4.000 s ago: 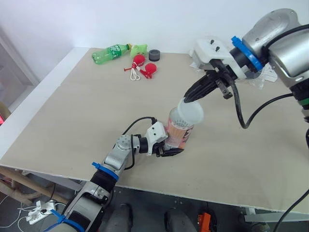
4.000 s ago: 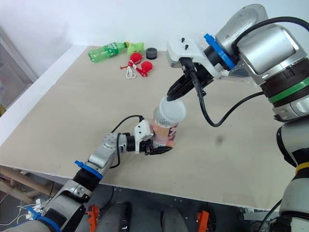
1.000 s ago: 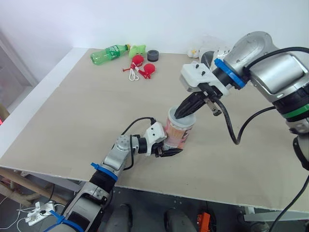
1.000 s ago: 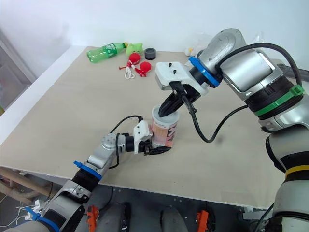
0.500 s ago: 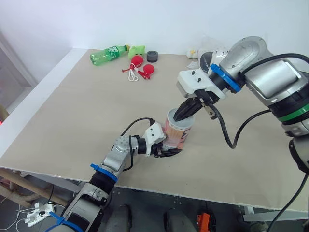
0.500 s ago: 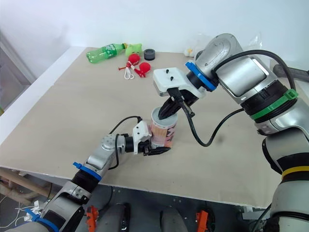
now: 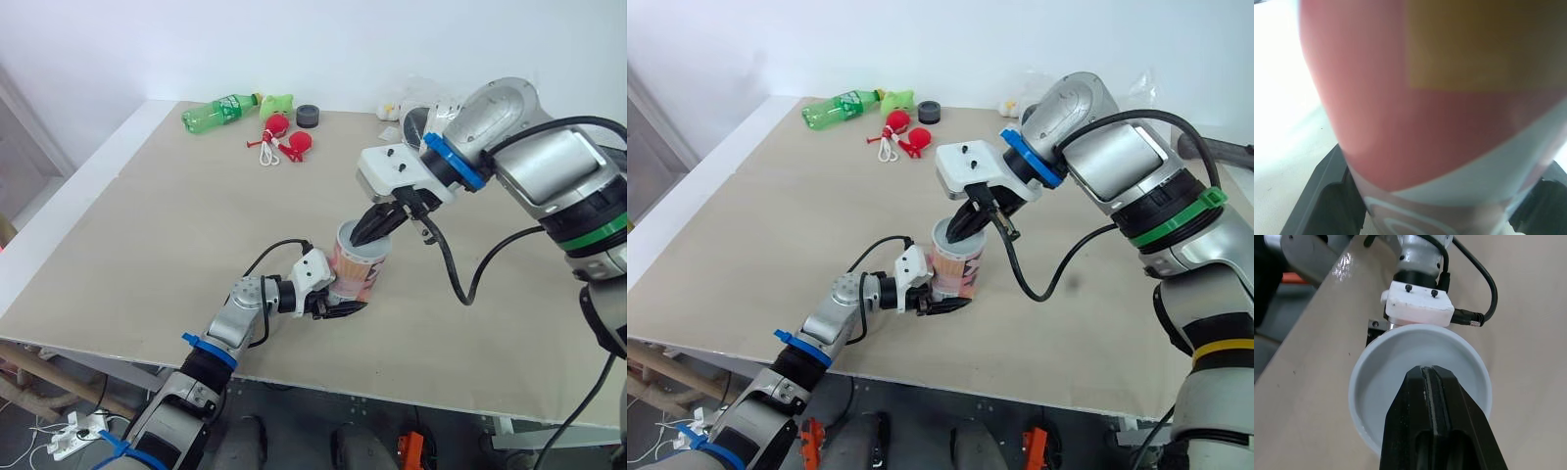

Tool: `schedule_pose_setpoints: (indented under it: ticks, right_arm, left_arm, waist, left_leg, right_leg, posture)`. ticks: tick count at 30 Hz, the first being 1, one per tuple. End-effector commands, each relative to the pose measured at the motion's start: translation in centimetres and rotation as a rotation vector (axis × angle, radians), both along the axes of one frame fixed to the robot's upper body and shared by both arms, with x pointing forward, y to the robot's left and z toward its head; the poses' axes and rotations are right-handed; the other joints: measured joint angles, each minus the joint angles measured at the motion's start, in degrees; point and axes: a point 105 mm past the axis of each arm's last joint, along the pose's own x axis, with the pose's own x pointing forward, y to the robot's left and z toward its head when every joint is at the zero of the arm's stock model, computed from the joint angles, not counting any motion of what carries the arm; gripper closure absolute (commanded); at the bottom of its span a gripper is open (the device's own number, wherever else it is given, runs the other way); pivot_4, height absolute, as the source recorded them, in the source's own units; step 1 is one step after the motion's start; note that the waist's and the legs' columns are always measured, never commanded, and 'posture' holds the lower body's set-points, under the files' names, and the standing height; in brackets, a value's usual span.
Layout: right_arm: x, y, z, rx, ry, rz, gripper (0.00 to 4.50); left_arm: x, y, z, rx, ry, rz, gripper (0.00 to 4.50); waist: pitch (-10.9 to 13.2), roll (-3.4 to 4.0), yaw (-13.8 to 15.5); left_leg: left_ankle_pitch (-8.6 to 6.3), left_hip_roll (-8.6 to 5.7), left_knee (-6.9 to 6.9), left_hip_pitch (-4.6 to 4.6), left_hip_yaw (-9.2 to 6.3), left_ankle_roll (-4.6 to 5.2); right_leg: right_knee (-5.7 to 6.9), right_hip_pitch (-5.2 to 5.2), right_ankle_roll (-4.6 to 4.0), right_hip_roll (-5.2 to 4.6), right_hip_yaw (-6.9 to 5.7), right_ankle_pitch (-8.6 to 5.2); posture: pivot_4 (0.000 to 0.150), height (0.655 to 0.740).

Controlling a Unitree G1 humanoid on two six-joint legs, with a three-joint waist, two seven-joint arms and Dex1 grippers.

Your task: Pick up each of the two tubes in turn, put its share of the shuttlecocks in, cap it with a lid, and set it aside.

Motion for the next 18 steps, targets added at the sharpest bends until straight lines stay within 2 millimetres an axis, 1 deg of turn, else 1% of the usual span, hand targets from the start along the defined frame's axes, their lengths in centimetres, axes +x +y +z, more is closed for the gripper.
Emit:
schedule_pose_setpoints:
  ticks: [1, 4, 6, 7, 8, 9, 10, 12, 14, 15, 16, 17, 18]
  right_arm:
    - [-1.1, -0.5, 2.6, 0.135, 0.067, -0.018, 4.41]
    - [-2.5, -1.4, 4.8, 0.286, 0.107, -0.047, 4.41]
    - [-3.1, -2.0, 5.4, 0.38, 0.12, -0.077, 4.41]
    - [-3.3, -2.1, 5.5, 0.417, 0.12, -0.093, 4.15]
    - [-3.5, -2.3, 5.5, 0.453, 0.12, -0.111, 3.85]
    - [-3.1, -2.7, 5.4, 0.5, 0.108, -0.16, 3.58]
    - [-2.9, -3.0, 5.2, 0.531, 0.098, -0.196, 3.17]
    - [-2.1, -3.7, 5.3, 0.653, 0.077, -0.295, 2.23]
    - [-2.0, -5.2, 4.4, 0.742, 0.067, -0.389, 1.45]
    - [-2.2, -5.6, 3.9, 0.763, 0.058, -0.415, 0.76]
    - [-2.5, -6.0, 3.3, 0.804, 0.06, -0.448, 0.3]
    - [-2.7, -6.1, 2.7, 0.836, 0.062, -0.472, 0.0]
    - [-3.0, -6.3, 2.1, 0.871, 0.064, -0.502, 0.0]
  left_arm:
    - [-0.3, 0.2, -1.1, 0.026, 0.035, 0.001, 1.53]
    - [-0.3, 0.4, -1.1, 0.019, 0.041, 0.008, 1.53]
    - [-0.2, 0.5, -1.0, 0.007, 0.049, 0.012, 1.53]
    - [-0.2, 0.6, -1.0, 0.003, 0.051, 0.013, 1.53]
    - [-0.2, 0.6, -1.0, 0.0, 0.053, 0.014, 1.53]
    - [-0.2, 0.7, -0.9, -0.004, 0.055, 0.014, 1.53]
    - [-0.2, 0.7, -0.9, -0.007, 0.056, 0.015, 1.53]
    - [0.1, 1.0, -0.9, -0.009, 0.06, 0.03, 1.53]
    - [0.4, 1.3, -1.0, -0.008, 0.063, 0.044, 1.53]
    - [0.4, 1.5, -1.0, -0.006, 0.063, 0.047, 1.53]
    - [0.5, 1.6, -1.1, -0.004, 0.063, 0.05, 1.14]
    - [0.6, 1.8, -1.1, -0.002, 0.064, 0.051, 0.71]
    - [0.6, 1.9, -1.2, -0.001, 0.065, 0.05, 0.32]
  waist:
    - [0.0, -0.01, 0.0]
    - [0.1, -0.01, 0.2]
    - [0.1, -0.04, 0.5]
    - [0.1, -0.04, 0.6]
    - [0.1, -0.04, 0.5]
    - [0.0, -0.06, 0.5]
    - [0.0, -0.06, 0.5]
    - [0.1, -0.06, 0.5]
    - [0.1, -0.06, 0.6]
    - [0.1, -0.06, 0.6]
    - [0.0, -0.07, 0.6]
    - [0.0, -0.1, 0.7]
    - [0.0, -0.09, 0.6]
  left_leg:
    - [0.0, 0.01, 0.0, -0.01, 0.0, 0.0]
    - [0.0, 0.01, -0.02, -0.1, 0.0, 0.0]
    - [0.0, 0.0, -0.06, -0.12, -0.01, 0.0]
    - [-0.01, 0.0, -0.11, -0.12, -0.01, -0.02]
    - [-0.02, 0.01, -0.11, -0.1, 0.01, -0.02]
    - [-0.02, 0.03, -0.15, -0.07, 0.05, -0.03]
    - [-0.02, 0.07, -0.13, -0.05, 0.05, -0.03]
    - [-0.02, 0.12, -0.13, -0.02, 0.06, -0.02]
    - [0.01, 0.14, -0.13, -0.03, 0.07, 0.01]
    - [0.03, 0.13, -0.11, -0.05, 0.04, 0.02]
    - [0.03, 0.13, -0.09, -0.06, 0.03, 0.02]
    - [0.03, 0.1, -0.11, -0.07, 0.06, 0.02]
    - [0.03, 0.1, -0.1, -0.07, 0.06, 0.02]
  right_leg:
    - [0.0, -0.02, -0.01, 0.0, 0.0, 0.0]
    - [0.0, -0.07, -0.03, 0.0, 0.01, 0.0]
    - [-0.05, -0.07, -0.06, -0.01, 0.01, -0.04]
    - [-0.1, -0.06, -0.07, -0.01, 0.0, -0.05]
    - [-0.1, -0.06, -0.08, 0.0, 0.01, -0.06]
    - [-0.1, -0.07, -0.09, 0.01, 0.04, -0.06]
    - [-0.08, -0.06, -0.1, 0.05, 0.03, -0.06]
    - [-0.06, -0.09, -0.16, 0.11, 0.03, -0.03]
    - [-0.04, -0.09, -0.18, 0.16, 0.04, -0.01]
    - [-0.03, -0.08, -0.16, 0.17, 0.04, -0.02]
    - [-0.03, -0.06, -0.15, 0.18, 0.04, -0.03]
    - [-0.04, -0.06, -0.1, 0.16, 0.09, -0.02]
    - [-0.05, -0.03, -0.09, 0.17, 0.1, -0.03]
  posture:
    - [0.15, 0.74]
    - [0.15, 0.74]
    - [0.15, 0.74]
    - [0.15, 0.74]
    - [0.15, 0.74]
    - [0.15, 0.74]
    - [0.15, 0.74]
    - [0.15, 0.74]
    - [0.15, 0.74]
    - [0.15, 0.74]
    - [0.15, 0.74]
    - [0.15, 0.74]
    - [0.15, 0.74]
